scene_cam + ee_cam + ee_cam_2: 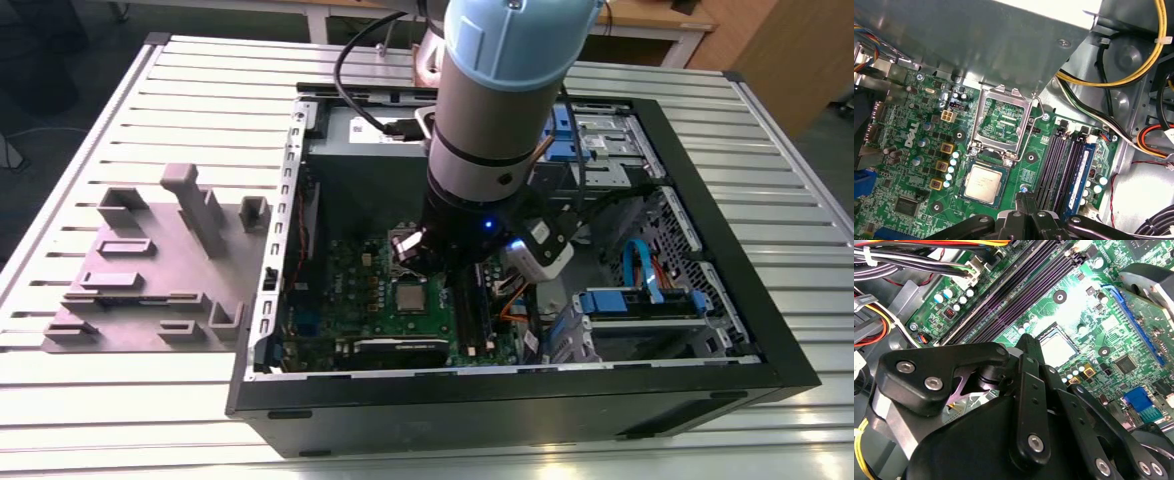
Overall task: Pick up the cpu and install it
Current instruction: 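Close the cpu cover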
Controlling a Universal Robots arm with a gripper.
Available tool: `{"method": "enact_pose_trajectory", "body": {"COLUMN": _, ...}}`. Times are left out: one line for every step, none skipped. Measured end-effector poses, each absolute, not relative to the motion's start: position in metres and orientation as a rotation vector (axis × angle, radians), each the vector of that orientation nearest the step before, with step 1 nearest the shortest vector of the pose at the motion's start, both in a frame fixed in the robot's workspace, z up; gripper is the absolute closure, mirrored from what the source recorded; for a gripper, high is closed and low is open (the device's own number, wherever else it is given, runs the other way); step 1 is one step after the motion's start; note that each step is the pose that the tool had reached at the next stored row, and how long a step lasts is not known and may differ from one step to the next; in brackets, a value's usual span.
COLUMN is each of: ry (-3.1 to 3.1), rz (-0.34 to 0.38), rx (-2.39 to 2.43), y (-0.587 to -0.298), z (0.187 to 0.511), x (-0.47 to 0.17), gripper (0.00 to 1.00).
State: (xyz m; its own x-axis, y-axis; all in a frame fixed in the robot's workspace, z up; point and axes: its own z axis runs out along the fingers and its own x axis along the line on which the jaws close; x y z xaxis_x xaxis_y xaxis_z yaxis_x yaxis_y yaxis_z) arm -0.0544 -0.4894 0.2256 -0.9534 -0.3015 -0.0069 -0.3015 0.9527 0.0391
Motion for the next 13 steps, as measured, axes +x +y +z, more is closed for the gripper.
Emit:
{"method": "enact_pose_trajectory", "body": {"ry": 3.102, "rz": 0.062, "rx": -0.488, "y": -0.4894, "z": 0.2254, "x": -0.0544, "gripper": 0.90}}
{"method": "enact_pose_trajectory", "body": {"ry": 3.100, "rz": 0.063, "rx": -0.501, "y": -0.4894, "z": 0.2251, "x": -0.0544, "gripper": 0.90}}
{"method": "enact_pose_trajectory", "body": {"ry": 3.097, "rz": 0.063, "rx": -0.519, "y": -0.4894, "z": 0.2248, "x": -0.0544, "gripper": 0.90}}
{"method": "enact_pose_trajectory", "body": {"ry": 3.094, "rz": 0.063, "rx": -0.538, "y": -0.4894, "z": 0.2245, "x": -0.0544, "gripper": 0.90}}
{"method": "enact_pose_trajectory", "body": {"ry": 3.091, "rz": 0.063, "rx": -0.556, "y": -0.4894, "z": 0.2242, "x": -0.0544, "gripper": 0.90}}
{"method": "enact_pose_trajectory", "body": {"ry": 3.088, "rz": 0.063, "rx": -0.576, "y": -0.4894, "z": 0.2240, "x": -0.0544, "gripper": 0.90}}
{"method": "enact_pose_trajectory", "body": {"ry": 3.085, "rz": 0.063, "rx": -0.595, "y": -0.4894, "z": 0.2237, "x": -0.0544, "gripper": 0.90}}
{"method": "enact_pose_trajectory", "body": {"ry": 3.081, "rz": 0.063, "rx": -0.616, "y": -0.4894, "z": 0.2234, "x": -0.0544, "gripper": 0.90}}
{"method": "enact_pose_trajectory", "body": {"ry": 3.077, "rz": 0.062, "rx": -0.637, "y": -0.4894, "z": 0.2232, "x": -0.0544, "gripper": 0.90}}
{"method": "enact_pose_trajectory", "body": {"ry": 3.073, "rz": 0.062, "rx": -0.655, "y": -0.4895, "z": 0.2231, "x": -0.0544, "gripper": 0.90}}
{"method": "enact_pose_trajectory", "body": {"ry": 3.071, "rz": 0.062, "rx": -0.664, "y": -0.4894, "z": 0.2231, "x": -0.0544, "gripper": 0.90}}
{"method": "enact_pose_trajectory", "body": {"ry": 3.071, "rz": 0.062, "rx": -0.665, "y": -0.4894, "z": 0.2231, "x": -0.0544, "gripper": 0.90}}
{"method": "enact_pose_trajectory", "body": {"ry": 3.071, "rz": 0.063, "rx": -0.665, "y": -0.4894, "z": 0.2230, "x": -0.0544, "gripper": 0.90}}
